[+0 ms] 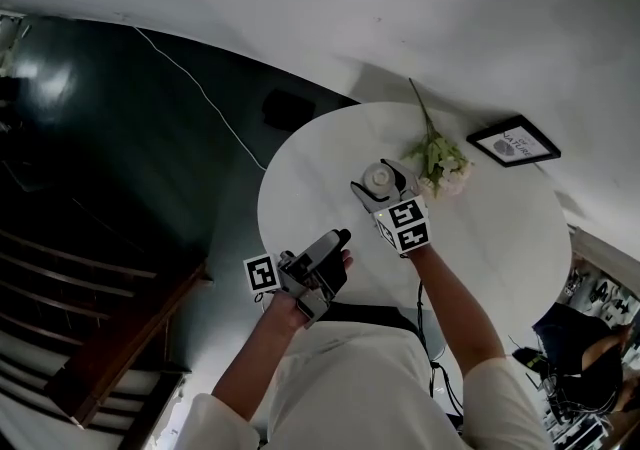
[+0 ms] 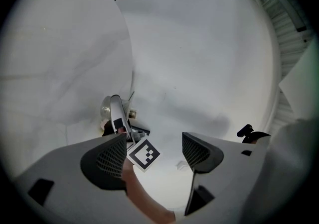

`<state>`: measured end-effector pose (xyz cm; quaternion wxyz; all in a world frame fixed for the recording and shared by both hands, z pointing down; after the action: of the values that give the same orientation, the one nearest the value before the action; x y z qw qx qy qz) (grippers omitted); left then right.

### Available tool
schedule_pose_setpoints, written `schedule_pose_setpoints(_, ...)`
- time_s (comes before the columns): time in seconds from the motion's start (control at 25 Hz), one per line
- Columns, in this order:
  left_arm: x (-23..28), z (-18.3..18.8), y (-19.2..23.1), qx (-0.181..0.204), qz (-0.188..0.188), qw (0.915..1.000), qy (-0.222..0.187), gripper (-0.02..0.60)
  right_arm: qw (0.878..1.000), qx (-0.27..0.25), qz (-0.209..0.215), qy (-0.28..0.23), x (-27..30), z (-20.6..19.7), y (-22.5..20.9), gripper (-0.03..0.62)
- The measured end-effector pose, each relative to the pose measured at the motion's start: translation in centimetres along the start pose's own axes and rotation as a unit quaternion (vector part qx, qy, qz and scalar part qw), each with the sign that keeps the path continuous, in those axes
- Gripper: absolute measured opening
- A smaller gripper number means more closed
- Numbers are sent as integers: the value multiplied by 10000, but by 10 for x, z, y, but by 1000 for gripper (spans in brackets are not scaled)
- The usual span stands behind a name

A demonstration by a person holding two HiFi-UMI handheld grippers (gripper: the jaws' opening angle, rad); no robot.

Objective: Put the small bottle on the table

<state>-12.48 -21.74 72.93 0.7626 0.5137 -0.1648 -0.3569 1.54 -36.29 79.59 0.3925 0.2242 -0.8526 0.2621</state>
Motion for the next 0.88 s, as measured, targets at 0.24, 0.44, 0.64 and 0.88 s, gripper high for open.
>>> schedule_pose_setpoints(0.24,4,2,5,20,26,10000,-3,330,10000,-28,-79,5,6,-5,-1,350)
schedule_pose_setpoints(0.44,4,1,6,29,12,10000,-32,330,9999,-48,-152,-13,9,-10,-3,350)
schedule_pose_setpoints(0.64,2,-2,9,27,31,9999,-92,330,9998,-30,-187,-63,11,-13,-6,350)
schedule_pose_setpoints(0.88,-13,-8,8,71,23,9994,-327,330,9991,-166,-363,-116,9,-14,4,350)
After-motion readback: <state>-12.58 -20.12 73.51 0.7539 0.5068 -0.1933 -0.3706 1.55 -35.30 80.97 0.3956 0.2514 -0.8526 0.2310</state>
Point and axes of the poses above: the fingertips, and each gripper's own axes: x forward along the fingers, y to its left, z out of its top, the point moved 9 cm from there along -x, backward along the fingers, and after that the axes turned 12 degrees about y, right-handed, at the moved point
